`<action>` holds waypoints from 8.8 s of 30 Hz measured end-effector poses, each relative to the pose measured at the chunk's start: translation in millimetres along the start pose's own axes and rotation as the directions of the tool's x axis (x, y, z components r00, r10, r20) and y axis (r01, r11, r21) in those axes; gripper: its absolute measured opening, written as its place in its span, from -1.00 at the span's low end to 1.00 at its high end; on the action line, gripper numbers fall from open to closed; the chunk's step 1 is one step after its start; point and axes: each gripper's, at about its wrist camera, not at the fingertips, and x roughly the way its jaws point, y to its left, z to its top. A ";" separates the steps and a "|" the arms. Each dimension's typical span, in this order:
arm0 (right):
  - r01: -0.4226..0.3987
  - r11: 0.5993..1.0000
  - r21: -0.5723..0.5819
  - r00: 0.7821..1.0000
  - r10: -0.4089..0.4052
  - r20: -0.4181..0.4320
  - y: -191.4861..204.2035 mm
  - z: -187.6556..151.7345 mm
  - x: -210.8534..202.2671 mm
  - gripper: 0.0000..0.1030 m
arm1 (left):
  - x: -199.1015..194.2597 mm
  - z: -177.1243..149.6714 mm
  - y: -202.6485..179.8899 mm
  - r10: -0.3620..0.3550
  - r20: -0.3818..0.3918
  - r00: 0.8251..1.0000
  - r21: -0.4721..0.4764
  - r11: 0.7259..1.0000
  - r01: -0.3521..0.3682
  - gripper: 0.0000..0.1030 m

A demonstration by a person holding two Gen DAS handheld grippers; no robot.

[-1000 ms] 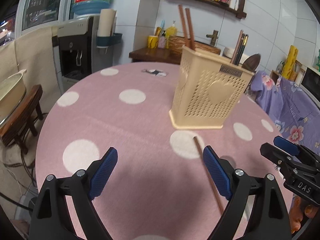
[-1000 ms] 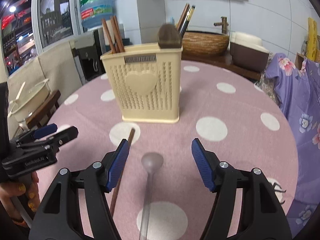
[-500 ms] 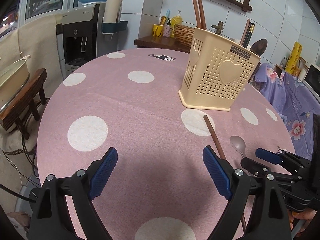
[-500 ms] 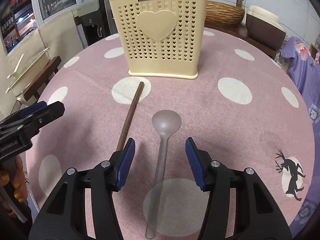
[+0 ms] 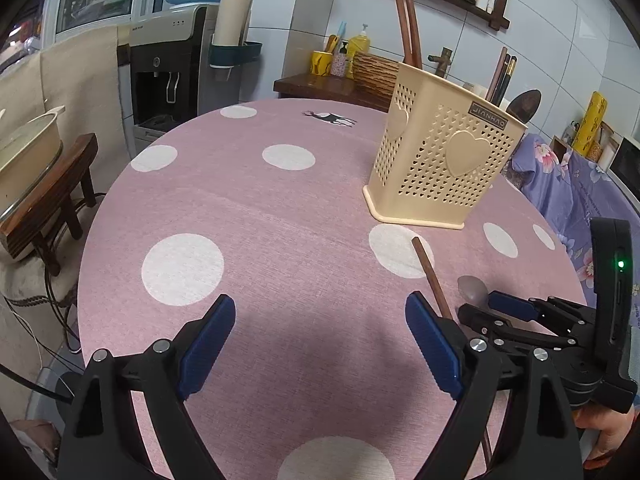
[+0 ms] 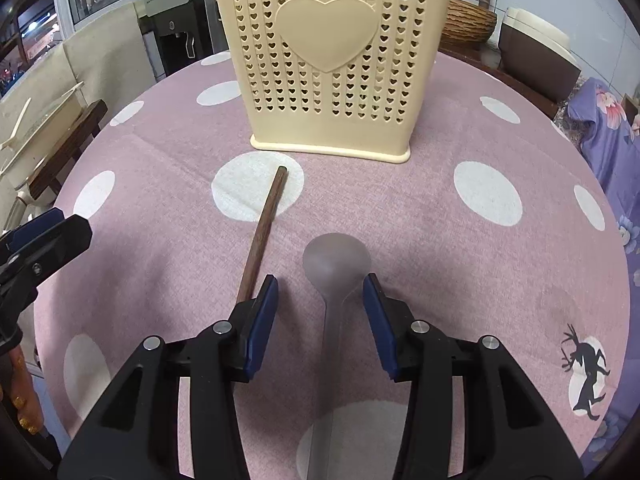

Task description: Organize utensils

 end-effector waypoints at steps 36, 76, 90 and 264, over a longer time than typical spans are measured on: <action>-0.134 0.985 0.105 0.954 0.100 0.282 -59.1 4.2 -99.7 -0.76 | 21.3 14.9 -44.7 -0.075 -0.042 0.996 0.100 0.992 0.079 0.61; 0.011 0.959 0.282 0.989 -0.053 0.140 -88.4 23.2 -33.2 -0.29 | 28.9 11.6 -60.3 -0.090 -0.077 0.993 0.137 0.986 0.100 0.49; -0.023 0.971 0.240 0.954 -0.051 0.296 -87.3 6.9 -107.9 -0.66 | 88.0 18.8 -103.4 -0.021 -0.199 0.980 0.182 0.982 0.058 -0.32; 0.135 0.967 0.217 0.803 -0.235 0.548 27.2 -224.4 -204.3 0.89 | -165.5 -142.6 -49.0 0.020 0.438 0.899 0.111 0.991 -0.076 0.89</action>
